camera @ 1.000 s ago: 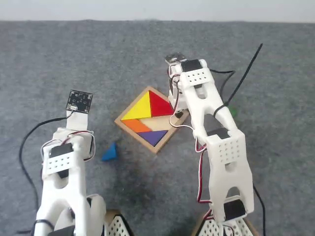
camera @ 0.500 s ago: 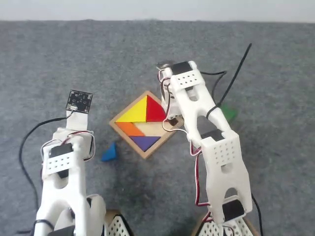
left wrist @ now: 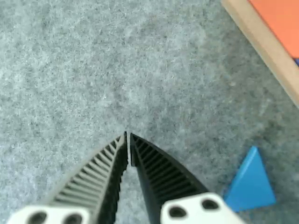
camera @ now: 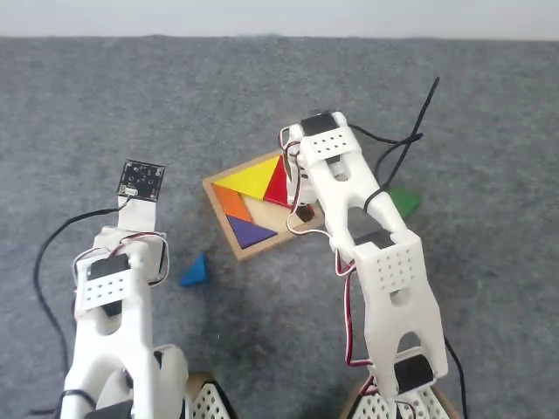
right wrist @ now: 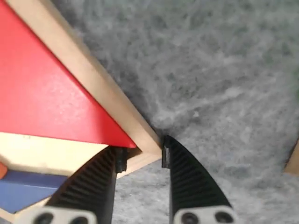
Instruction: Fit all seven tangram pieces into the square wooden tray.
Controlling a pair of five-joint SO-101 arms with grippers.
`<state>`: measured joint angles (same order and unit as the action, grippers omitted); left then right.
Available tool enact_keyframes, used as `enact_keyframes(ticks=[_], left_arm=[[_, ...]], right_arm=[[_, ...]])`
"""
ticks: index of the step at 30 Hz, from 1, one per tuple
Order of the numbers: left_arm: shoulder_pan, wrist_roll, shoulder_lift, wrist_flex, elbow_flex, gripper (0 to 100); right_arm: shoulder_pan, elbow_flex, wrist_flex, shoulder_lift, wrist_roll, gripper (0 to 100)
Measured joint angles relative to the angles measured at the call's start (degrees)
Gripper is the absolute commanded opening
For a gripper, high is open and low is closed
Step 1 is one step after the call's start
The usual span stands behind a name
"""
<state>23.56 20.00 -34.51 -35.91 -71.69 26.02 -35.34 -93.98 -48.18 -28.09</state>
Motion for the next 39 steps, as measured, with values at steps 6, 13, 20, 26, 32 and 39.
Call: enact_keyframes(ticks=[6, 13, 20, 26, 32, 39], left_arm=[[0.00, 0.00, 0.00, 0.00, 0.00, 2], [0.00, 0.00, 0.00, 0.00, 0.00, 2], [0.09, 0.00, 0.00, 0.00, 0.00, 2], [0.09, 0.00, 0.00, 0.00, 0.00, 2], [0.09, 0.00, 0.00, 0.00, 0.00, 2], [0.00, 0.00, 0.00, -1.14, 0.00, 2]], right_arm=[[3.34, -2.37, -1.05, -0.09, -0.26, 12.5], [6.15, -7.30, -6.42, -0.18, 7.47, 13.4], [9.49, -7.30, -6.42, -0.79, 12.13, 13.4], [10.99, -5.27, -6.42, 0.44, 14.77, 13.4], [8.97, -3.34, -6.59, 8.44, 17.76, 13.4], [2.55, 7.30, -6.59, 26.90, 24.00, 12.9]])
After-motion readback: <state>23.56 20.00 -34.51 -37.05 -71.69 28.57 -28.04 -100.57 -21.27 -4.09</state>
